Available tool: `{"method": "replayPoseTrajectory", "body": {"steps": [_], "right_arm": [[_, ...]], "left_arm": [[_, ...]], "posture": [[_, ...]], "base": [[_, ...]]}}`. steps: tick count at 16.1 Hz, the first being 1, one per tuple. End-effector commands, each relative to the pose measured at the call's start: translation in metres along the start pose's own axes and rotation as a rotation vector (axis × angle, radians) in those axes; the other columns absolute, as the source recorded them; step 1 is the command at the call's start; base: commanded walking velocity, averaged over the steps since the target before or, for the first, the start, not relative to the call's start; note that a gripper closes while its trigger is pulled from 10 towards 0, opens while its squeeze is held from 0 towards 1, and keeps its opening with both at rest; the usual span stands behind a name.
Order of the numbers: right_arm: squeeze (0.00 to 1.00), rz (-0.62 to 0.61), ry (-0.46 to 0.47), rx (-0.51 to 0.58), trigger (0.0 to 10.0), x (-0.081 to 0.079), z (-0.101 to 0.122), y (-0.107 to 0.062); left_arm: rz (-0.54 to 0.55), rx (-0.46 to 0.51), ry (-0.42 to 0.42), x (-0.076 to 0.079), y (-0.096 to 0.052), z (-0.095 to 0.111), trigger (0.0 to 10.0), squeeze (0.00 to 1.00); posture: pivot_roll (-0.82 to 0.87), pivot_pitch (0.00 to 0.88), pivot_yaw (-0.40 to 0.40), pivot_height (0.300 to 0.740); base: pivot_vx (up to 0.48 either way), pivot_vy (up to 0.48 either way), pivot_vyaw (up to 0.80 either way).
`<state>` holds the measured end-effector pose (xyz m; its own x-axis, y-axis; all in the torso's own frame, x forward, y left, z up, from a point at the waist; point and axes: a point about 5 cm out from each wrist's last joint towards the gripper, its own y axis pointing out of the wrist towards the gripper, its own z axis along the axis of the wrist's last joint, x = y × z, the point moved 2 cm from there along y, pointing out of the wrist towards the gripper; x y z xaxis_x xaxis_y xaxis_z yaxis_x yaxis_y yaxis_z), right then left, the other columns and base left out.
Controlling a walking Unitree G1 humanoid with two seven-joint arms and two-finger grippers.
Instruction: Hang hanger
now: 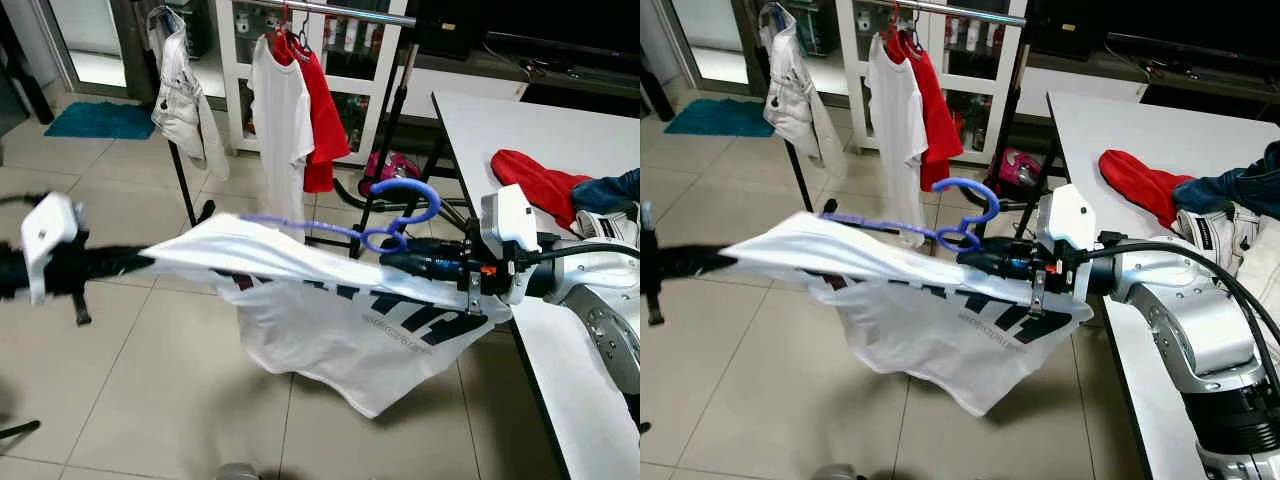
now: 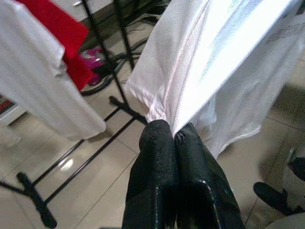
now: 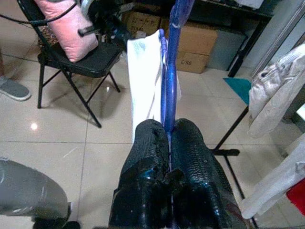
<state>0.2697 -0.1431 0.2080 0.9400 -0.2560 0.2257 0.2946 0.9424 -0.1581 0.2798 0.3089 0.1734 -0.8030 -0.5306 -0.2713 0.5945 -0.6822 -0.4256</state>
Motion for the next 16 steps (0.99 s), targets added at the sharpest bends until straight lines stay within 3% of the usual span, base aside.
{"method": "replayPoseTrajectory", "body": {"steps": [1,5,13,16], "right_arm": [[0.0,-0.039,-0.041,0.033,10.0,0.008,0.012,-0.006],[0.0,-0.082,-0.032,0.071,10.0,0.015,0.016,-0.011],[0.0,-0.153,-0.043,0.101,10.0,0.025,0.02,-0.013],[0.0,-0.14,-0.044,0.093,10.0,0.024,0.019,-0.01]], "left_arm": [[0.048,0.01,0.018,-0.004,-0.004,0.002,0.0,0.0],[0.128,-0.009,0.007,-0.003,-0.006,-0.015,0.0,0.0],[0.08,-0.023,0.016,0.02,0.016,-0.024,0.0,0.0],[0.137,0.009,0.041,0.011,0.014,-0.014,0.0,0.0]], "posture": [[0.11,0.0,-0.061,0.74],[0.11,0.0,-0.064,0.74],[0.11,0.0,-0.061,0.74],[0.11,0.0,-0.064,0.74]], "base": [[0.0,0.0,0.0],[0.0,0.0,0.0],[0.0,0.0,0.0],[0.0,0.0,0.0]]}}
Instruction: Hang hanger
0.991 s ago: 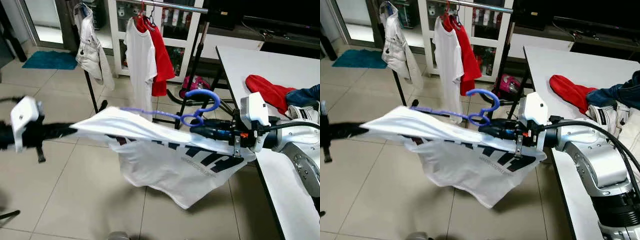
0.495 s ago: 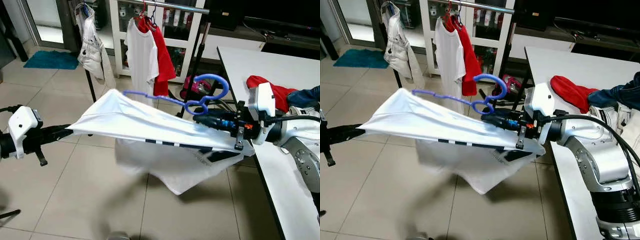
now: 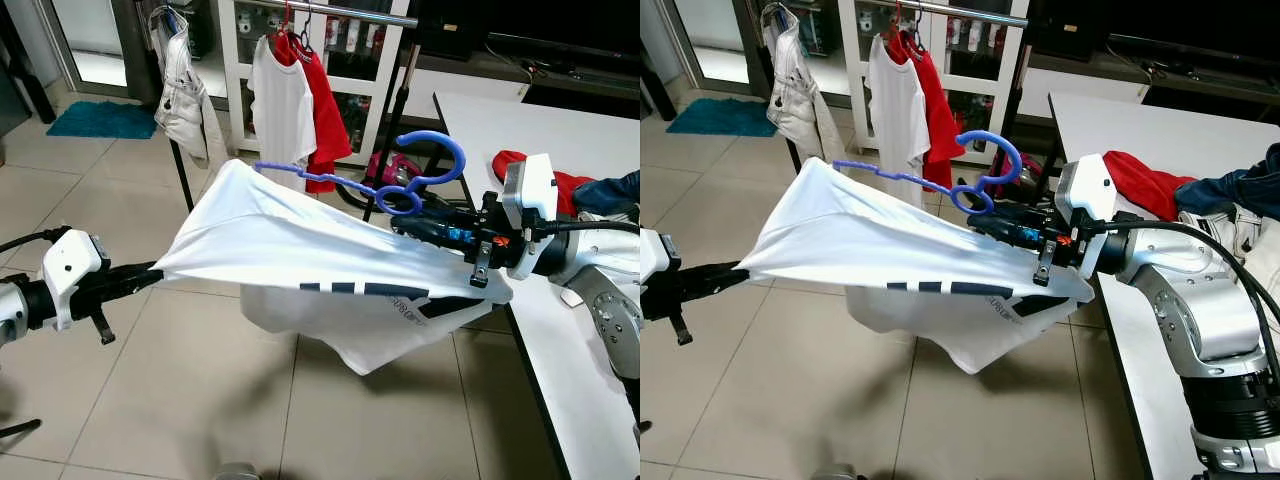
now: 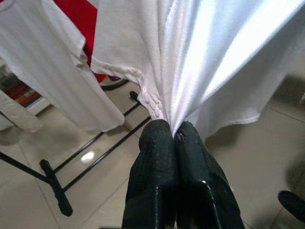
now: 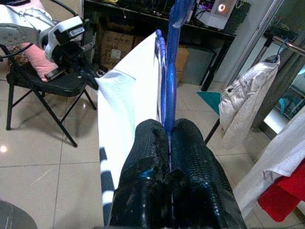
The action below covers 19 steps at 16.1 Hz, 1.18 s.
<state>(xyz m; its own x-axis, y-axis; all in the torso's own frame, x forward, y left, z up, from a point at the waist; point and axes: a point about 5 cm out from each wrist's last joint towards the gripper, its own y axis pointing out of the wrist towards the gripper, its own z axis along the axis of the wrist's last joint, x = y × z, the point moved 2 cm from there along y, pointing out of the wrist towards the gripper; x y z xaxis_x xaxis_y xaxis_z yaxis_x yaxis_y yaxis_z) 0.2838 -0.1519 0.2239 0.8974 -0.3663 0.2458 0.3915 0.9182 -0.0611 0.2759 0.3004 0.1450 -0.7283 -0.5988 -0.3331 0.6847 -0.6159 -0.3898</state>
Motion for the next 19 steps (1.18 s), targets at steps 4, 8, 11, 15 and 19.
{"method": "replayPoseTrajectory", "body": {"steps": [4,8,11,15,19], "right_arm": [[0.0,-0.053,-0.041,-0.01,10.0,0.01,0.002,0.0],[0.0,-0.089,-0.041,-0.026,10.0,0.014,0.0,0.004],[0.0,-0.16,-0.033,-0.065,10.0,0.021,-0.007,0.007],[0.0,-0.161,-0.031,-0.076,10.0,0.02,-0.007,0.013],[0.0,-0.218,0.033,-0.066,10.0,0.019,-0.007,0.025]], "left_arm": [[0.122,0.076,0.055,-0.028,-0.009,0.033,10.0,0.0],[0.171,0.083,0.051,-0.03,-0.007,0.03,10.0,1.0],[0.14,0.136,0.035,-0.02,0.003,0.038,10.0,1.0],[0.14,0.212,0.075,-0.008,0.044,0.056,10.0,1.0],[0.233,0.349,0.095,0.001,0.093,0.086,10.0,0.44]], "posture": [[0.12,0.0,-0.068,0.74],[0.12,0.0,-0.067,0.74],[0.12,0.0,-0.071,0.74],[0.12,0.0,-0.077,0.74],[0.1,0.0,-0.07,0.74]], "base": [[0.0,0.0,0.0],[0.0,0.0,0.0],[0.0,0.0,0.0],[0.0,0.0,0.0],[0.0,0.0,0.0]]}}
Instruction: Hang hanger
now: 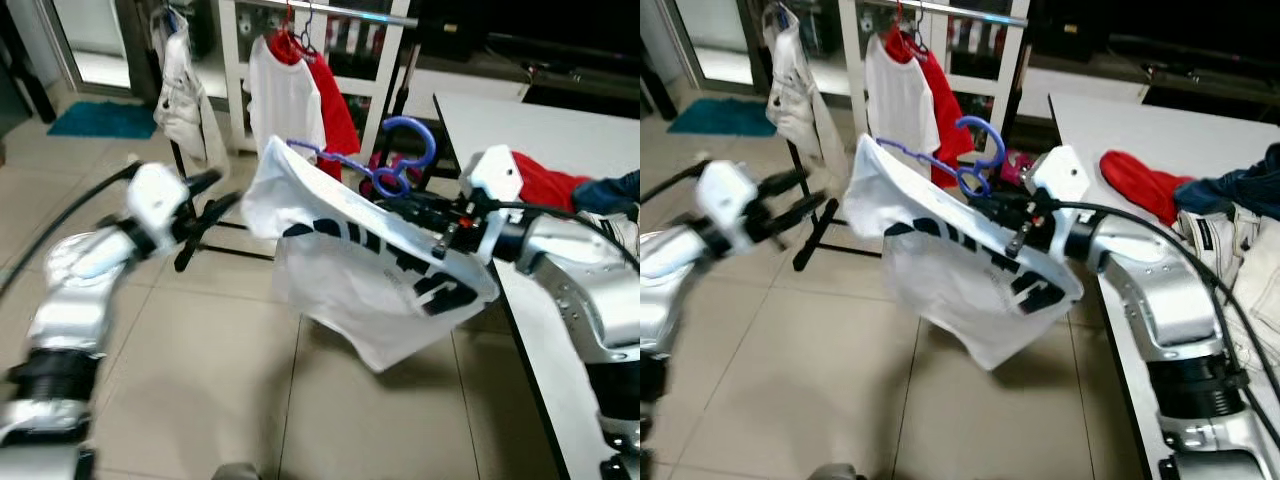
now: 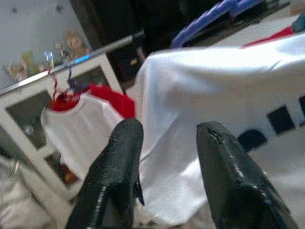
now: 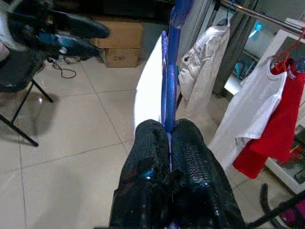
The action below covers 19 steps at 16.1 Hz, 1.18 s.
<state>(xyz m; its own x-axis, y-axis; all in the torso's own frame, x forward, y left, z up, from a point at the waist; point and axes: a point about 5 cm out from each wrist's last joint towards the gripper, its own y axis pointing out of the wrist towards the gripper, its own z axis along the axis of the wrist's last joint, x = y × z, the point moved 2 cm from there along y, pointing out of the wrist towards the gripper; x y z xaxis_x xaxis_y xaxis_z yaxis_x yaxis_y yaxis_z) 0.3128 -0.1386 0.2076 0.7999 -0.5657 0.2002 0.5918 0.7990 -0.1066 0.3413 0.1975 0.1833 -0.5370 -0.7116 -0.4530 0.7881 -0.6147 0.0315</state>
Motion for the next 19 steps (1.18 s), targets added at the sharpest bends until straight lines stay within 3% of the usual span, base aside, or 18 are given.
{"method": "replayPoseTrajectory", "body": {"steps": [1,2,5,7,9,11,13,18,19], "right_arm": [[0.0,0.027,-0.02,0.045,10.0,-0.006,0.013,0.0],[0.0,0.041,-0.01,0.053,10.0,-0.011,0.014,0.0],[0.0,0.057,0.01,0.073,10.0,-0.014,0.016,-0.007],[0.0,0.095,0.012,0.083,10.0,-0.017,0.019,-0.011],[0.0,0.162,0.01,0.076,10.0,-0.023,0.02,-0.016],[0.0,0.172,0.011,0.076,10.0,-0.023,0.021,-0.017],[0.0,0.185,0.01,0.08,10.0,-0.023,0.023,-0.017],[0.0,0.198,0.008,0.071,10.0,-0.024,0.023,-0.019],[0.0,0.196,0.009,0.067,10.0,-0.024,0.023,-0.02]], "left_arm": [[0.003,0.005,0.039,0.005,0.009,0.002,10.0,0.08],[0.062,0.002,0.079,0.001,0.013,0.003,10.0,0.0],[0.23,-0.021,0.08,-0.027,-0.001,-0.003,10.0,0.0],[0.263,-0.021,0.071,-0.037,-0.007,-0.003,10.0,0.0],[0.135,-0.003,0.03,-0.032,-0.01,-0.003,10.0,0.0],[0.096,-0.035,0.015,-0.031,-0.01,-0.01,10.0,0.0],[-0.015,-0.045,-0.063,-0.021,-0.009,-0.015,10.0,0.0],[-0.213,0.0,-0.168,-0.008,-0.016,-0.007,10.0,0.0],[-0.25,-0.004,-0.181,-0.006,-0.019,-0.007,4.2,0.0]], "posture": [[0.09,0.0,-0.064,0.74],[0.09,0.0,-0.055,0.74],[0.08,0.0,-0.046,0.74],[0.08,0.0,-0.049,0.74],[0.09,0.0,-0.055,0.74],[0.09,0.0,-0.058,0.74],[0.09,0.0,-0.059,0.74],[0.08,0.0,-0.046,0.74],[0.08,0.0,-0.047,0.74]], "base": [[0.0,0.0,0.0],[0.0,0.0,0.0],[0.0,0.0,0.0],[0.0,0.0,0.0],[0.0,0.0,0.0],[0.0,0.0,0.0],[0.0,0.0,0.0],[0.0,0.0,0.0],[0.0,0.0,0.0]]}}
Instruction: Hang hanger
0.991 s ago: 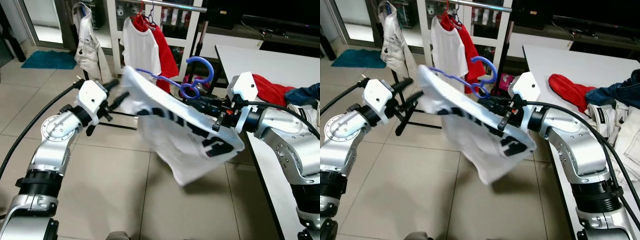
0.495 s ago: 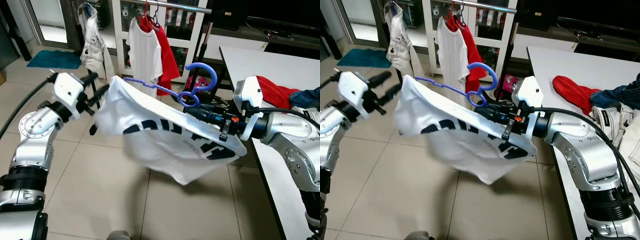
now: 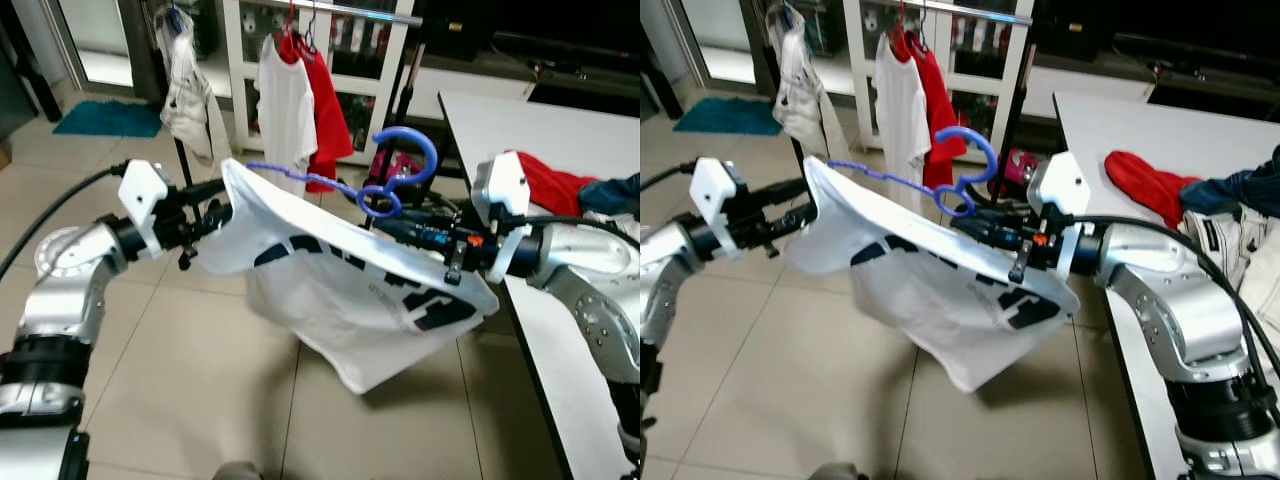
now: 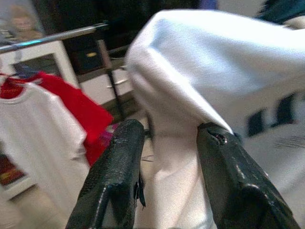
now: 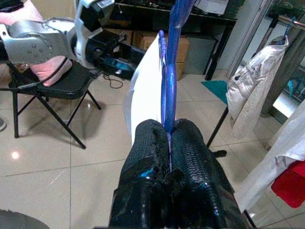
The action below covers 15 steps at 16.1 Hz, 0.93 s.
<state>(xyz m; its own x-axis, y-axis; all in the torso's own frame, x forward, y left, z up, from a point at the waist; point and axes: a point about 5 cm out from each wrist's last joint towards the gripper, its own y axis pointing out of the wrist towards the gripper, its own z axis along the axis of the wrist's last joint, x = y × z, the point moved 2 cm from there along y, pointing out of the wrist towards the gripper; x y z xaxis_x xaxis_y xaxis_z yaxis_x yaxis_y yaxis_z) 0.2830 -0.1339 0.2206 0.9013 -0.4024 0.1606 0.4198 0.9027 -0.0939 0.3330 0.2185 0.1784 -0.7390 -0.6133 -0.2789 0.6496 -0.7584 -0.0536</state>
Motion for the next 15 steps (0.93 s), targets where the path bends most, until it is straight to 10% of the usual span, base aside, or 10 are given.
{"method": "replayPoseTrajectory", "body": {"steps": [1,2,15], "right_arm": [[0.0,0.0,-0.013,0.015,10.0,-0.001,0.006,-0.005],[0.0,0.002,-0.013,0.014,10.0,-0.001,0.006,-0.006],[0.0,0.023,-0.024,0.023,10.0,-0.003,0.009,-0.007]], "left_arm": [[-0.045,-0.006,-0.005,0.004,0.0,0.001,4.2,0.0],[-0.054,-0.03,-0.018,0.004,-0.002,-0.003,0.0,0.0],[0.038,-0.044,-0.065,-0.01,-0.006,-0.008,0.0,0.0]], "posture": [[0.08,0.0,-0.046,0.74],[0.07,0.0,-0.047,0.74],[0.07,0.0,-0.047,0.74]], "base": [[0.0,0.0,0.0],[0.0,0.0,0.0],[0.0,0.0,0.0]]}}
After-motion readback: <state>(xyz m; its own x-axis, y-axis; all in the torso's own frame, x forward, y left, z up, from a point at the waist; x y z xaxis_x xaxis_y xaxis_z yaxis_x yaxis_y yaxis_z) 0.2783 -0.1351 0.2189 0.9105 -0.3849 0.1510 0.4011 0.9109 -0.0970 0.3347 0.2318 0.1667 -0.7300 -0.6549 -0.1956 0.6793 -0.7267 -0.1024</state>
